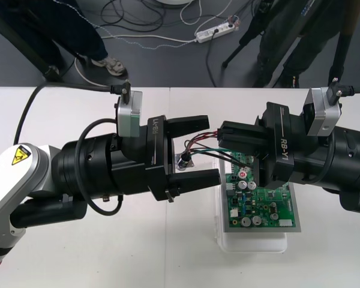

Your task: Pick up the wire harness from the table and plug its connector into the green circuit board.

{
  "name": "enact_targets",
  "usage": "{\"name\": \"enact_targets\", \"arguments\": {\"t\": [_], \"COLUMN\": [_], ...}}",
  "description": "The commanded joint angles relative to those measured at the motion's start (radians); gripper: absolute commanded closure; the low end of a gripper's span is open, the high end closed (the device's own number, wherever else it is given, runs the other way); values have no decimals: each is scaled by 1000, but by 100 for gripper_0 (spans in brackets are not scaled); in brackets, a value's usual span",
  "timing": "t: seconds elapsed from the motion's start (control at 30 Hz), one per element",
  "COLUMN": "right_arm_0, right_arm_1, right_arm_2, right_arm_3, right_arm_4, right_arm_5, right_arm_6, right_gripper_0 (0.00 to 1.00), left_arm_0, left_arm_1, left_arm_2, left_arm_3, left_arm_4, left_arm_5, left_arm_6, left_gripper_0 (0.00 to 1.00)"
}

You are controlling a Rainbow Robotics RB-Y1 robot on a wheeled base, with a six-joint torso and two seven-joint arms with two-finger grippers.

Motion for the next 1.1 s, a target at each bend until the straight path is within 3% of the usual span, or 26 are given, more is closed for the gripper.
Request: {"name": "enact_targets", "arguments": {"t": [0.03,0.9,1.0,1.1], "right_arm_0": [9,8,9,9], "right_arm_1": [-21,-21,-21,-21], "right_arm_2": [-24,-24,-24,-24], "right_arm_3": [-42,-42,-42,-42], "right_arm_4": [2,4,2,4], "right_arm_5": [10,11,11,13], "right_arm_6": [0,11,13,13], "right_gripper_0": [100,100,100,100], "left_arm_0": [-51,-76,-76,-76], "left_arm_1": [27,26,26,26], "left_arm_2": [-18,-25,-25,-25], "left_arm_3": [-34,-14,-14,-14], "left_arm_4": [-13,-21,-19,-19], "left_arm_5": [57,60,60,60], "left_arm_6": [25,27,27,27], "left_gripper_0": [0,1,13,53]}}
